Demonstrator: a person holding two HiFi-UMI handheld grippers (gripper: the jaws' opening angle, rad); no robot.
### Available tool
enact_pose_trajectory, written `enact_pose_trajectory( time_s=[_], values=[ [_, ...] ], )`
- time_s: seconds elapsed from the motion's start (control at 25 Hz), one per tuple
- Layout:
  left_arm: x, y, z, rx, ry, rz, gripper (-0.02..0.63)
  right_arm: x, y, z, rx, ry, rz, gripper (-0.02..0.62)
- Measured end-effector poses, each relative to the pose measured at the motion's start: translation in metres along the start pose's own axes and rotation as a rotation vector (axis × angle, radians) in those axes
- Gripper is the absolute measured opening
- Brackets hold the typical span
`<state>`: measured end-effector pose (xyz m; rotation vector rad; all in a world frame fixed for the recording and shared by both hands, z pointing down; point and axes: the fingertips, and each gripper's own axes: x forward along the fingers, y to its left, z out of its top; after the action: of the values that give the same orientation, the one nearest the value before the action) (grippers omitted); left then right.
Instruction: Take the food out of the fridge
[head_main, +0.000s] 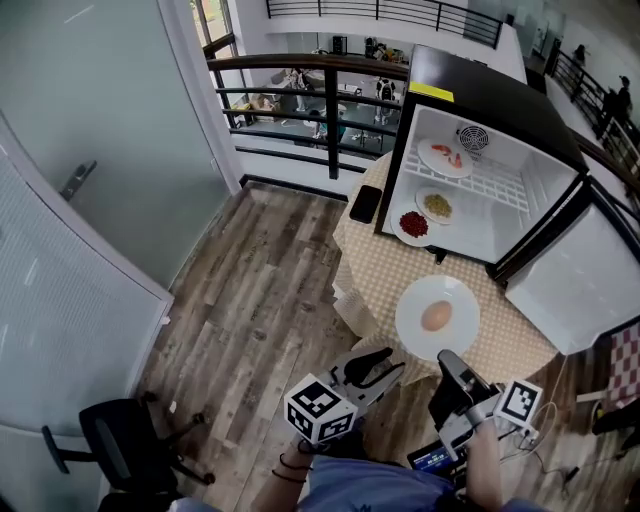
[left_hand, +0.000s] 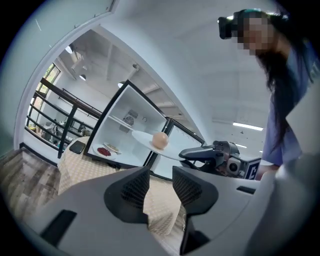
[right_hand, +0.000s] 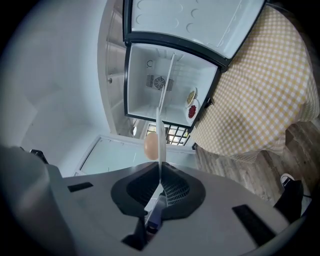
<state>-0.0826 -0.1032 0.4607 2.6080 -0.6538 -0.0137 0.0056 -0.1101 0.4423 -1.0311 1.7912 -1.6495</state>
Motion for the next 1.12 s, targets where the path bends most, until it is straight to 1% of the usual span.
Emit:
enact_pose_trajectory(
  time_s=[0.08, 0.2, 0.32, 0.48, 0.6, 0.68, 0.84, 1.12],
  values=[
    [0.006, -0.021, -0.002, 0.007, -0.005, -0.035, 0.174, -0.014, 0.002, -0.001, -0.004, 0.007, 0.007, 0.025],
    [0.013, -0.050, -0.012, 0.001, 0.015, -0.054, 0.193, -0.038, 0.004, -0.004, -0.006, 0.020, 0.014, 0.025],
    [0.017, -0.077, -0.024, 0.006, 0.026, -0.049, 0.196, -0.065, 0.002, -0.007, -0.008, 0.030, 0.024, 0.025],
    [0.018, -0.106, -0.037, -0.013, 0.022, -0.037, 0.196, -0.099, -0.004, -0.013, 0.004, 0.034, 0.035, 0.025],
    [0.022, -0.128, -0.044, 0.005, 0.024, -0.027, 0.196, -0.124, -0.008, -0.017, 0.001, 0.043, 0.042, 0.025],
    [0.025, -0.143, -0.048, 0.011, 0.022, -0.030, 0.196, -0.142, -0.012, -0.020, 0.001, 0.040, 0.048, 0.025],
    [0.030, -0.178, -0.062, -0.012, 0.007, -0.046, 0.196, -0.179, -0.018, -0.025, -0.002, 0.029, 0.056, 0.025],
    [0.034, -0.231, -0.098, -0.004, 0.058, -0.058, 0.196, -0.233, -0.033, -0.040, 0.018, 0.018, 0.063, 0.025]
  ],
)
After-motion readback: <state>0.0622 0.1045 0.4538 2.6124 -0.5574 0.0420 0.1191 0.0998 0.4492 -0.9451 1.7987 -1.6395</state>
